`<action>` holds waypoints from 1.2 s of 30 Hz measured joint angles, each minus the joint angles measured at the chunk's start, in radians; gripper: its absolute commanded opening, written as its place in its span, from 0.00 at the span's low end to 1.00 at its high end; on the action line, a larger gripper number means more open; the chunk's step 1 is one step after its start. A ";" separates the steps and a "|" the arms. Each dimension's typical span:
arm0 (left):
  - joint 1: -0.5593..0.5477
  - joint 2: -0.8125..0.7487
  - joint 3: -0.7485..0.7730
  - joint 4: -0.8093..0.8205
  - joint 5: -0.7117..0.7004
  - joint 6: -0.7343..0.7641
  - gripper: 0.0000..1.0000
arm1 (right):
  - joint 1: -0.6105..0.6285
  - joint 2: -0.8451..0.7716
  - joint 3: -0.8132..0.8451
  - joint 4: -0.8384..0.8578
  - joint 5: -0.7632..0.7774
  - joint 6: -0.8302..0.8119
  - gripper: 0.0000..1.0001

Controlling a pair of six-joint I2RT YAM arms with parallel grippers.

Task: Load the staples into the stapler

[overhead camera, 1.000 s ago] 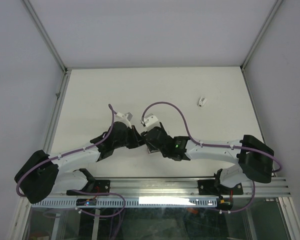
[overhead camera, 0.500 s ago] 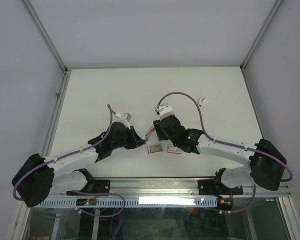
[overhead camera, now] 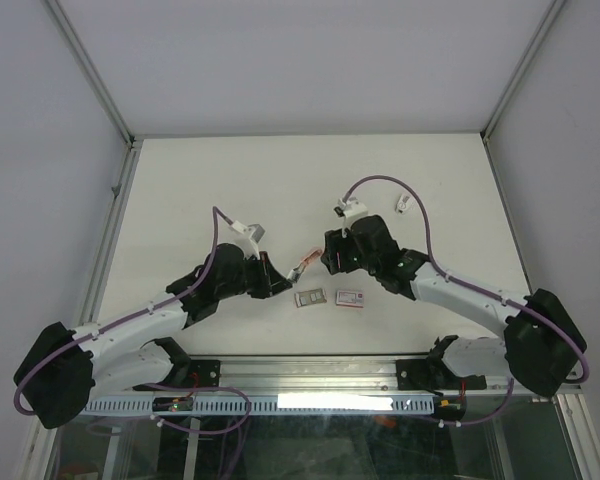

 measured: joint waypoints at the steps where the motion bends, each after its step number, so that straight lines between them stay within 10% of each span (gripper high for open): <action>1: 0.002 -0.001 0.000 -0.003 -0.002 -0.001 0.00 | -0.010 -0.007 -0.005 0.003 -0.025 0.003 0.59; 36: 0.218 0.588 -0.043 0.529 0.241 -0.220 0.07 | -0.135 -0.243 -0.177 0.051 -0.246 0.104 0.62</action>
